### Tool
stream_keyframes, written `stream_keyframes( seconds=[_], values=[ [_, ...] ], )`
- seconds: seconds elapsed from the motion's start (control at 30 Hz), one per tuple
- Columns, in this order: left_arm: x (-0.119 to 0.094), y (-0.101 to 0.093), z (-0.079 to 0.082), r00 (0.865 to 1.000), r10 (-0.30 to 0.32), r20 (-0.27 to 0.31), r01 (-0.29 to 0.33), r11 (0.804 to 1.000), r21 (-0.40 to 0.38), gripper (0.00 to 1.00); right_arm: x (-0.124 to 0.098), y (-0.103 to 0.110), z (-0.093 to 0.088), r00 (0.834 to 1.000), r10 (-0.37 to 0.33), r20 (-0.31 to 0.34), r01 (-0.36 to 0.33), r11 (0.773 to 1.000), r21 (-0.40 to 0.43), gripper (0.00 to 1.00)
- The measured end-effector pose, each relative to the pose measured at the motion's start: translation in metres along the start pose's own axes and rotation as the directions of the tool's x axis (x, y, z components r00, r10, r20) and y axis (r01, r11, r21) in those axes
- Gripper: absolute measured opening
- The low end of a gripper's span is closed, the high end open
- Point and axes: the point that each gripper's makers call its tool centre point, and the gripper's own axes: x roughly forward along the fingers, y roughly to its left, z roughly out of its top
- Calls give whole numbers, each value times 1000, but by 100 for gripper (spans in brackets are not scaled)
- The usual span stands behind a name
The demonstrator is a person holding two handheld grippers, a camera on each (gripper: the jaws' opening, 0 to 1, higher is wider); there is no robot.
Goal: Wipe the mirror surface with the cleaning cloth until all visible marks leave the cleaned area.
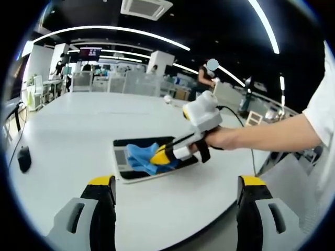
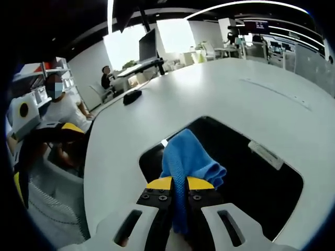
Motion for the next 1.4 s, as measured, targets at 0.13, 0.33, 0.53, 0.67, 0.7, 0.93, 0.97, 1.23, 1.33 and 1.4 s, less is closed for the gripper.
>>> stream_keyframes(
  seconds=[0.13,0.33,0.53,0.67,0.7,0.93,0.97,1.23,1.33,1.4],
  values=[
    [0,0,0,1000,4,1,-4,1000,5,97,-2,5,-2,1000,2,-3,-2,1000,-4,3],
    [-1,1,-1,1000,10,-6,-10,1000,14,97,-4,10,-5,1000,10,-8,-11,1000,-19,3],
    [-1,1,0,1000,11,-4,-11,1000,15,97,-5,13,-7,1000,16,-13,-16,1000,-21,3],
    [-1,1,-1,1000,10,-5,-10,1000,13,96,-6,14,-9,1000,19,-16,-20,1000,-24,3],
    [-1,1,-1,1000,9,-5,-9,1000,13,96,-7,15,-9,1000,21,-18,-21,999,-25,3],
    [-1,1,-1,1000,7,-5,-7,1000,12,96,-8,19,-11,999,28,-21,-28,999,-26,3],
    [-1,1,-1,1000,7,-5,-7,1000,12,96,-8,20,-11,999,28,-20,-29,999,-27,3],
    [-1,1,0,1000,10,-2,-10,1000,11,96,-8,20,-12,999,28,-26,-29,999,-37,3],
    [-1,1,0,1000,12,-2,-12,1000,11,96,-8,21,-12,999,27,-28,-28,999,-45,3],
    [-1,1,0,1000,12,-2,-12,1000,11,96,-8,20,-12,999,28,-29,-30,998,-46,3]
  ],
)
